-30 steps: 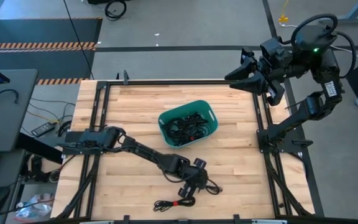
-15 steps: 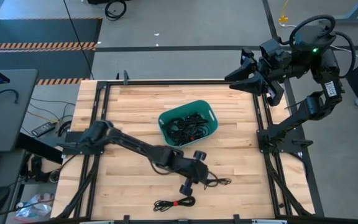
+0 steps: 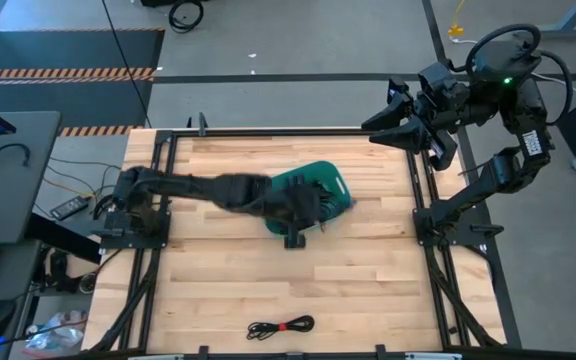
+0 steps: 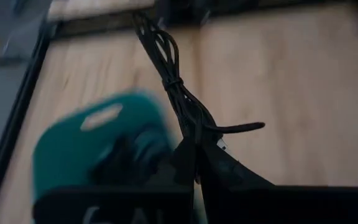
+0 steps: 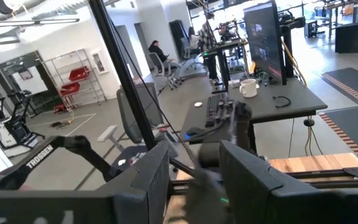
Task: Pick and place USB-C Cables
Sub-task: Put the black charger cable into the green bin
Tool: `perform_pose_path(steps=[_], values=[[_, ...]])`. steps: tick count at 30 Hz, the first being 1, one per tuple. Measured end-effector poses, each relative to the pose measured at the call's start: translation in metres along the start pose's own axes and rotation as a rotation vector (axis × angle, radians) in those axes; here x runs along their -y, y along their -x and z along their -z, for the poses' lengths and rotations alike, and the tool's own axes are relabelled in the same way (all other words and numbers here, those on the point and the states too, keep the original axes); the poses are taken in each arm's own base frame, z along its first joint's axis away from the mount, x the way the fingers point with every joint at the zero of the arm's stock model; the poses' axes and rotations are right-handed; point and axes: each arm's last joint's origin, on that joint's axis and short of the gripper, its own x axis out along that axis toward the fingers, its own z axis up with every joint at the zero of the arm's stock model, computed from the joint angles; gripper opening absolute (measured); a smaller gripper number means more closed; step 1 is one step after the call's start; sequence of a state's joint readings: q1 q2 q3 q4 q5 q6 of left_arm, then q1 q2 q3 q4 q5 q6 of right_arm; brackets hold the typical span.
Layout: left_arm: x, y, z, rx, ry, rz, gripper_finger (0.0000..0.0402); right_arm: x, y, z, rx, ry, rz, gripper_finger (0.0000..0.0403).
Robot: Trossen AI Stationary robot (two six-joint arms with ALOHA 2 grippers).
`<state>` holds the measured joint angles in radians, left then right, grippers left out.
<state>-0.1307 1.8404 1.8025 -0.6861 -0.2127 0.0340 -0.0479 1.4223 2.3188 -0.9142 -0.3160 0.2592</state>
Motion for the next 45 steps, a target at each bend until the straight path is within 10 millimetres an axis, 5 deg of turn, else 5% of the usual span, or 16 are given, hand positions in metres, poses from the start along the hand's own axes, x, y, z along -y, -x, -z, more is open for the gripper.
perform_pose_path(steps=[12, 17, 45], values=[[-0.102, -0.010, 0.028, -0.182, 0.048, -0.079, 0.0010, 0.000, 0.000, 0.000, -0.002, -0.012, 0.001, 0.0146], [-0.126, -0.013, 0.040, -0.237, 0.113, -0.034, 0.0010, 0.000, 0.000, 0.000, -0.002, -0.011, 0.000, 0.0146], [-0.123, -0.018, 0.046, -0.284, 0.098, 0.047, 0.0010, 0.000, 0.000, -0.001, 0.007, 0.018, 0.005, 0.0146]])
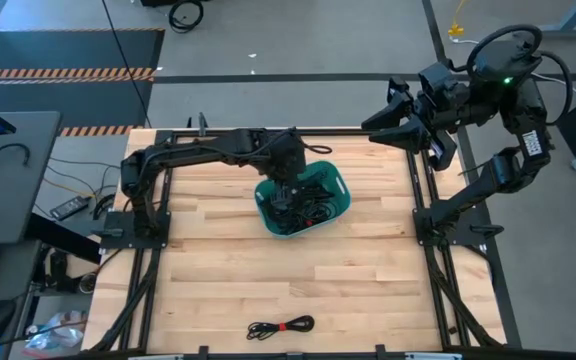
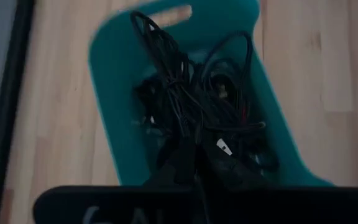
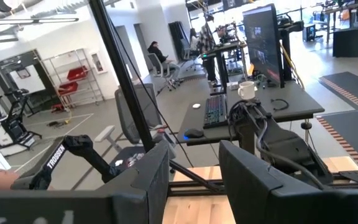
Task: Pick and place USB-C Cables
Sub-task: Put the black charger cable into the green bin
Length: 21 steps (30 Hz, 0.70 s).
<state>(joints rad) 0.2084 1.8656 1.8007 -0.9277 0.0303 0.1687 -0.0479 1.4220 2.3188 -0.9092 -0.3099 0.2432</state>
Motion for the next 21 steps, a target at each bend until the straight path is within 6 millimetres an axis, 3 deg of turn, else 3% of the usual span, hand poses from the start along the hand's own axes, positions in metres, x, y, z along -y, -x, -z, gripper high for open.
perform_pose_path(steps=[13, 21], values=[[-0.027, -0.065, 0.019, -0.156, 0.068, 0.026, 0.0010, 0.000, 0.000, 0.000, -0.004, -0.020, -0.004, 0.0146], [-0.039, -0.080, 0.024, -0.175, 0.154, 0.025, 0.0010, 0.000, 0.000, 0.001, -0.009, -0.012, -0.014, 0.0146]])
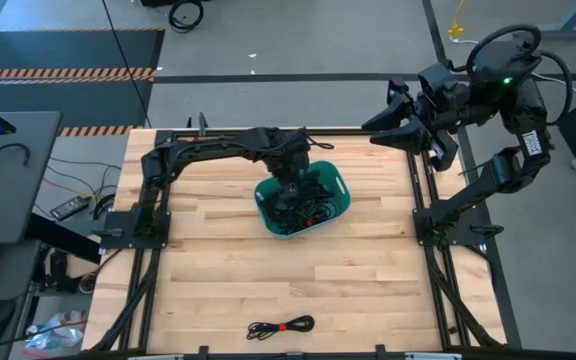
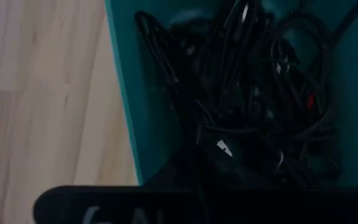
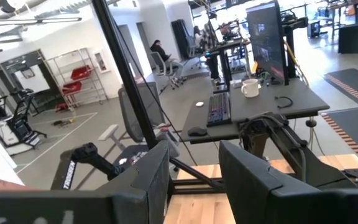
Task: Pick and place USB-C Cables
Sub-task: Put the black charger cable into the green bin
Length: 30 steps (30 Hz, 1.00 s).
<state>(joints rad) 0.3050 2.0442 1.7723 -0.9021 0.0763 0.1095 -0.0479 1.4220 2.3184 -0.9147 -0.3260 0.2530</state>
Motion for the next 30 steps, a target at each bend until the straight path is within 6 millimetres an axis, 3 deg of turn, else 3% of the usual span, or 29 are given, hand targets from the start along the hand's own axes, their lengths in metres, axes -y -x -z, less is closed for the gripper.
perform_pose_path(steps=[17, 30], values=[[0.0079, -0.0016, 0.0009, -0.011, -0.043, 0.087, 0.0010, -0.0004, 0.0000, 0.0002, -0.004, 0.019, -0.015, 0.0146], [0.0074, -0.0016, -0.0019, 0.019, -0.055, 0.082, 0.0114, 0.0002, 0.0000, 0.0025, -0.028, -0.008, -0.009, 0.0146]])
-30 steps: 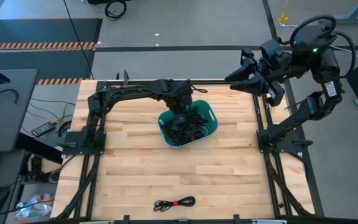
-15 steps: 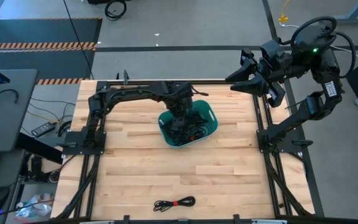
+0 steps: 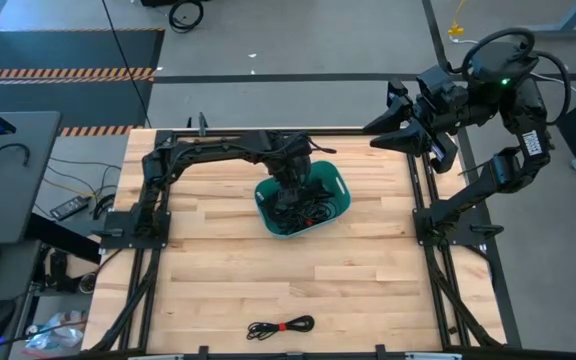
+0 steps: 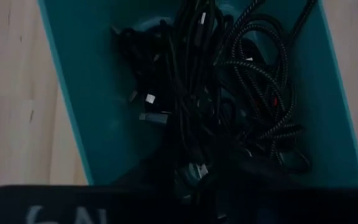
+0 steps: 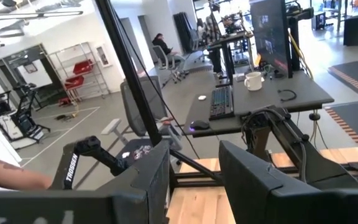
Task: Pick and place USB-C Cables
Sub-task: Put the black charger cable into the green bin
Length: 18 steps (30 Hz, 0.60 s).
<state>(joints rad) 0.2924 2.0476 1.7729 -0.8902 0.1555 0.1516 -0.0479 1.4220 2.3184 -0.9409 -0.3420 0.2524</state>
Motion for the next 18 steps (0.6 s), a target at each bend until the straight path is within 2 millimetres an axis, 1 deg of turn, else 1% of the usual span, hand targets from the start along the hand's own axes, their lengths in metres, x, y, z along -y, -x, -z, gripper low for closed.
perform_pose_path(steps=[4, 8, 10, 13, 15, 18], values=[[0.003, 0.006, 0.002, -0.016, 0.006, 0.004, 0.0139, 0.000, 0.000, 0.000, 0.000, -0.007, 0.000, 0.0146], [0.015, 0.027, 0.005, -0.022, -0.019, 0.009, 0.0158, 0.000, 0.000, 0.000, 0.000, -0.009, 0.000, 0.0146], [0.023, 0.042, 0.005, 0.006, -0.018, 0.007, 0.0161, 0.000, 0.000, 0.000, 0.000, -0.009, 0.000, 0.0146], [0.044, 0.069, 0.007, 0.044, -0.005, 0.028, 0.0161, 0.000, 0.000, 0.000, 0.000, -0.008, 0.000, 0.0146], [0.064, 0.088, 0.010, 0.072, -0.015, 0.048, 0.0160, 0.000, 0.000, 0.000, 0.000, -0.007, 0.000, 0.0146], [0.101, 0.110, 0.015, 0.107, -0.052, 0.096, 0.0160, 0.000, 0.000, 0.000, -0.003, -0.007, 0.001, 0.0146]])
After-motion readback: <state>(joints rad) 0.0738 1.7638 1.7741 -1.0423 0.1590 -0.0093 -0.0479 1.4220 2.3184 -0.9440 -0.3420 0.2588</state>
